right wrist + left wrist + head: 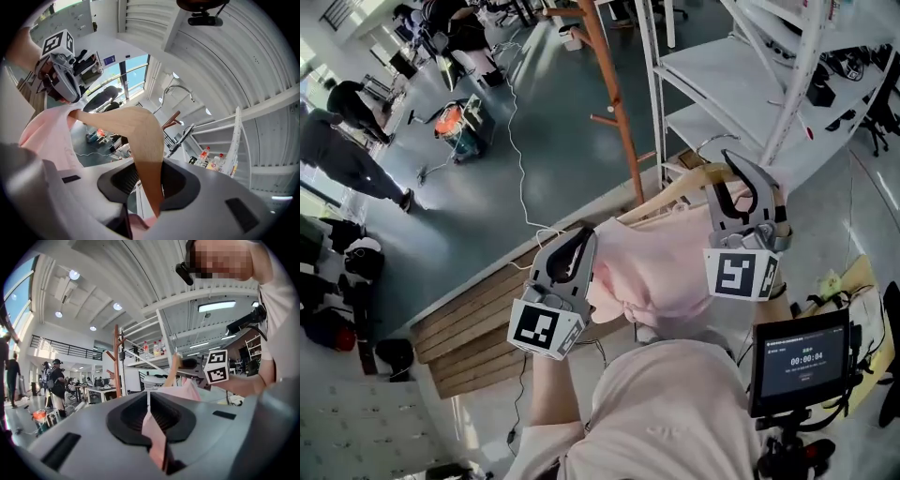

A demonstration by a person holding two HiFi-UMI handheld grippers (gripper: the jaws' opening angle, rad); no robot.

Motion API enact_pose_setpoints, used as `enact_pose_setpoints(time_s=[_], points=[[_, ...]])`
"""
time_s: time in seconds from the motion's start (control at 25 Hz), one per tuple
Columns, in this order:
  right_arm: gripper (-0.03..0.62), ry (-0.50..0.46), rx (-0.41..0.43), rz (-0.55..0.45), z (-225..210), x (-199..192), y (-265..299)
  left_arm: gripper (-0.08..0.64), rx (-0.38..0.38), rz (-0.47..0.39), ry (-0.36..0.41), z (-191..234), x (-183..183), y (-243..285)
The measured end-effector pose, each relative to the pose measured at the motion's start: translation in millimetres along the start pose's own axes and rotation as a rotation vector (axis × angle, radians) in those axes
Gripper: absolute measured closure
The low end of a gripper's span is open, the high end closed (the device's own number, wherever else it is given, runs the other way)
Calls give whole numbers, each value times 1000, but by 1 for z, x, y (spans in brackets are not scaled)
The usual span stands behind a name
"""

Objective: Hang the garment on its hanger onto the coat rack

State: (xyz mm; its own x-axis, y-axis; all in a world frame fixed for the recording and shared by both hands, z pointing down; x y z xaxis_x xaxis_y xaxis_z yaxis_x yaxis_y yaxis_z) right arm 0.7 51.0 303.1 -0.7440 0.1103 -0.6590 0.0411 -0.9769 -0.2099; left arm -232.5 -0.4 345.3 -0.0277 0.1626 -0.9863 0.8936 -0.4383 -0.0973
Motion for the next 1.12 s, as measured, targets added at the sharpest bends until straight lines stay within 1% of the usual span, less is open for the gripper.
enact_pose_setpoints(time_s=[0.12, 0.2, 0.24, 0.28, 0.36, 0.44, 0.6, 0.68, 0.72, 0.84, 0.92, 1.04, 1.12], points=[[457, 8, -4, -52, -4, 16, 35, 552, 26, 0, 35, 26, 14, -5], [457, 17, 13, -92, -3, 22, 63, 551, 59, 20, 47, 42, 21, -2], [457, 22, 25, -112, -3, 19, 85, 545, 79, 32, 56, 54, 21, 7], [457, 28, 40, -132, -2, 10, 114, 524, 96, 43, 70, 70, 17, 24], [457, 44, 76, -170, 4, -19, 181, 504, 117, 66, 102, 107, 3, 69], [457, 67, 115, -209, 16, -37, 225, 457, 128, 109, 143, 129, -8, 92], [457, 85, 165, -264, 34, -22, 226, 396, 175, 208, 224, 131, -2, 75], [457, 86, 185, -294, 36, -15, 234, 396, 198, 242, 239, 142, 0, 75], [457, 89, 194, -311, 38, -10, 238, 396, 195, 260, 243, 146, 0, 75], [457, 98, 222, -349, 43, 1, 242, 396, 169, 296, 249, 147, 0, 74], [457, 105, 237, -362, 45, 6, 242, 396, 137, 318, 261, 145, -1, 73], [457, 119, 255, -383, 46, 12, 241, 396, 68, 394, 282, 141, -7, 76], [457, 129, 268, -405, 47, 16, 240, 396, 47, 438, 304, 141, -14, 82]])
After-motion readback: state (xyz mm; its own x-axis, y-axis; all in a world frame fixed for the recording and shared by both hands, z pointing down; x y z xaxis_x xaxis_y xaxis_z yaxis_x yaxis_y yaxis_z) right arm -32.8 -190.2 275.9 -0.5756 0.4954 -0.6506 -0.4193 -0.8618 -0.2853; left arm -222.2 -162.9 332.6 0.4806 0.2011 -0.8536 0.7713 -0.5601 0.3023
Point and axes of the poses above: the fingertips, and each gripper's own axes: y forward along the fingers, z to its left, x out of its top, the point moved 5 cm from there along -y, backward along the fingers, and after that the axes turned 9 degrees about -z, right-handed, at the moved point
